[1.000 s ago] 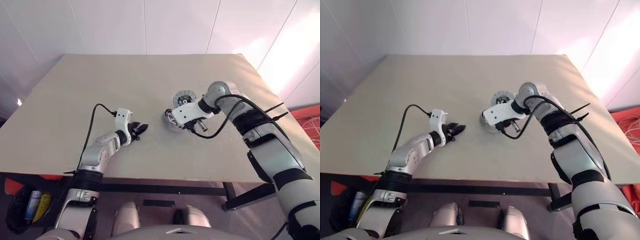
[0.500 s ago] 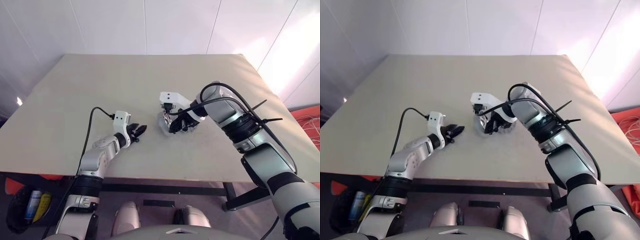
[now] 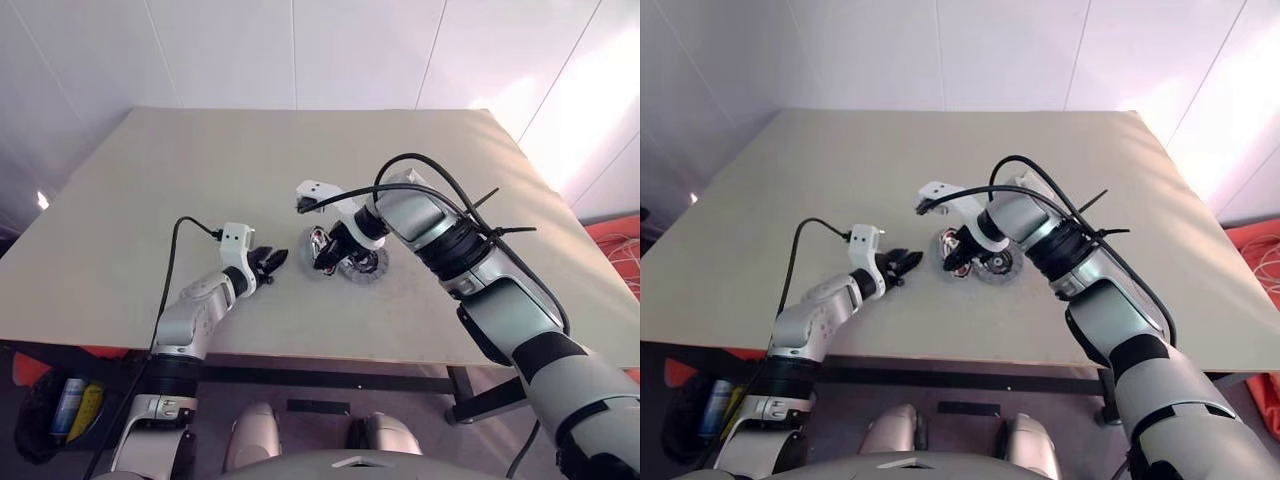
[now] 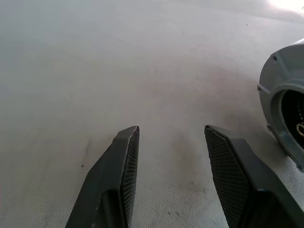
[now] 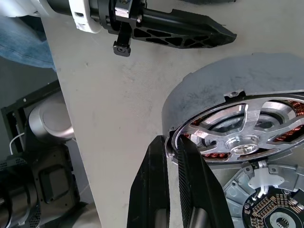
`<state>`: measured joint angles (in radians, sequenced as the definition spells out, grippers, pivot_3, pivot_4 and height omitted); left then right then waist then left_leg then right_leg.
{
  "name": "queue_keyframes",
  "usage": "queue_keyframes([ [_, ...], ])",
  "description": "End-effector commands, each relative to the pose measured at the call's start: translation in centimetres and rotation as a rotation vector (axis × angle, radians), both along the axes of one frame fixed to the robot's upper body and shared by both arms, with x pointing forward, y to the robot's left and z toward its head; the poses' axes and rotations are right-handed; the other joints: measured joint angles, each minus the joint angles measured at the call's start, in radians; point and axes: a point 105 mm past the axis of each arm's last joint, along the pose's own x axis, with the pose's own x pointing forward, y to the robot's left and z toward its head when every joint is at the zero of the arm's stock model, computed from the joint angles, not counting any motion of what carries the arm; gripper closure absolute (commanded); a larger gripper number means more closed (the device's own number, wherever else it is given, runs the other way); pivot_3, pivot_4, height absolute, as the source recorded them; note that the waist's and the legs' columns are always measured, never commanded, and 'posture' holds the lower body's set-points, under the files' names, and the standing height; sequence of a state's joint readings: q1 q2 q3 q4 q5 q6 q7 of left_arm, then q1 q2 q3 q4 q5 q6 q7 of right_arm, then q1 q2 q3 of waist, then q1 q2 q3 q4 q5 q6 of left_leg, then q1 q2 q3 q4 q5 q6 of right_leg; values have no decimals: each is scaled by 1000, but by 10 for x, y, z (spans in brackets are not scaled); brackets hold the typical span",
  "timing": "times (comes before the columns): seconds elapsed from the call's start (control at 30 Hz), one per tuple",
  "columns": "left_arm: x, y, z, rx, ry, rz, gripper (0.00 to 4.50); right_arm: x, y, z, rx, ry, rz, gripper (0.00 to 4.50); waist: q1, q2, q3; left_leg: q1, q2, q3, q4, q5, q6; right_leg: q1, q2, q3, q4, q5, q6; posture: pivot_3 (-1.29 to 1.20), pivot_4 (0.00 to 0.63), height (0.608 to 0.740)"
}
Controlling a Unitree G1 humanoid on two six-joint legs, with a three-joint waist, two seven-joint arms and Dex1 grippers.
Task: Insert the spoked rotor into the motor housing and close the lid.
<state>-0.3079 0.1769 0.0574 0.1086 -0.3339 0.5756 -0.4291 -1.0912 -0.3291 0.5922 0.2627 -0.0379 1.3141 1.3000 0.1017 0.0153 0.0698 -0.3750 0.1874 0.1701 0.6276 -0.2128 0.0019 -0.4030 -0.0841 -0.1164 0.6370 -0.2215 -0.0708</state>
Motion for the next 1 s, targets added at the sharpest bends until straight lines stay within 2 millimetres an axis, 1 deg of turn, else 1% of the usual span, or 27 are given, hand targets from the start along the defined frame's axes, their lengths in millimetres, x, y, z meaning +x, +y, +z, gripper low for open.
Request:
queue_keyframes([
  [0.03, 2, 8, 15, -13, -59, 27, 2180, 7, -1, 3, -22, -34, -24, 4480, 0, 0, 0, 1, 0, 0, 0, 0, 0, 1, 0, 0, 0, 0, 0, 0, 0, 740],
  [0.13, 1, 12, 16, -12, -65, 41, 2180, 8, -1, -1, -30, -28, -42, 4480, 0, 0, 0, 6, -1, 0, -3, 1, -2, 5, 0, 0, -1, -3, 6, 0, 0, 740],
  [0.23, 2, 18, 20, -11, -77, 57, 2180, 11, 2, -5, -29, -23, -62, 4480, 0, 0, 0, 12, -1, 0, -7, 2, -3, 9, 0, 0, -2, -4, 7, 0, 0, 740],
  [0.33, 2, 21, 21, -9, -82, 71, 2180, 17, 5, -9, -29, -39, -81, 4480, 0, 0, 0, 21, -1, 0, -16, 4, -6, 17, 2, 0, -9, -4, 7, 0, 0, 740],
  [0.4, 2, 22, 20, -9, -82, 76, 2180, 20, 6, -11, -31, -49, -83, 3795, 1, 0, 0, 26, 0, -1, -20, 4, -7, 23, 3, 0, -16, -4, 7, 0, 0, 740],
  [0.47, 1, 22, 19, -11, -80, 78, 2180, 22, 8, -11, -29, -60, -85, 3216, 2, 0, 0, 26, -1, -1, -20, 4, -6, 24, 3, 0, -17, -4, 7, 0, 0, 740],
  [0.53, 0, 22, 19, -12, -79, 80, 2180, 24, 9, -10, -25, -74, -86, 2485, 1, 0, 0, 25, -1, -1, -20, 4, -7, 24, 3, 0, -18, -3, 8, 0, 0, 740],
  [0.6, 0, 21, 19, -14, -78, 81, 2180, 26, 10, -8, -20, -84, -86, 1807, 1, -1, 0, 24, -1, -1, -21, 4, -7, 23, 4, 0, -18, -3, 7, 0, 0, 740],
  [0.67, 1, 22, 19, -14, -78, 82, 2180, 28, 11, -6, -13, -95, -85, 1089, 0, -1, 0, 23, -1, -1, -24, 4, -7, 20, 4, 0, -18, -1, 1, 0, 0, 740],
  [0.77, 1, 22, 19, -14, -79, 82, 2180, 30, 14, -1, 2, -107, -81, 40, -1, 0, 0, 16, 0, -1, -25, 5, -9, 13, 6, 1, -17, -1, -1, 0, 0, 740],
  [0.87, 3, 21, 19, -13, -79, 79, 2180, 30, 17, 7, 27, -118, -75, 40, -1, 0, 0, 9, 0, -1, -24, 5, -9, 7, 6, 1, -16, 0, -2, 0, 0, 740],
  [1.0, 5, 20, 19, -13, -79, 72, 2180, 28, 21, 18, 59, -119, -69, 40, -1, 0, 0, 8, 0, -1, -24, 6, -9, 7, 6, 1, -16, 0, -2, 0, 0, 740],
])
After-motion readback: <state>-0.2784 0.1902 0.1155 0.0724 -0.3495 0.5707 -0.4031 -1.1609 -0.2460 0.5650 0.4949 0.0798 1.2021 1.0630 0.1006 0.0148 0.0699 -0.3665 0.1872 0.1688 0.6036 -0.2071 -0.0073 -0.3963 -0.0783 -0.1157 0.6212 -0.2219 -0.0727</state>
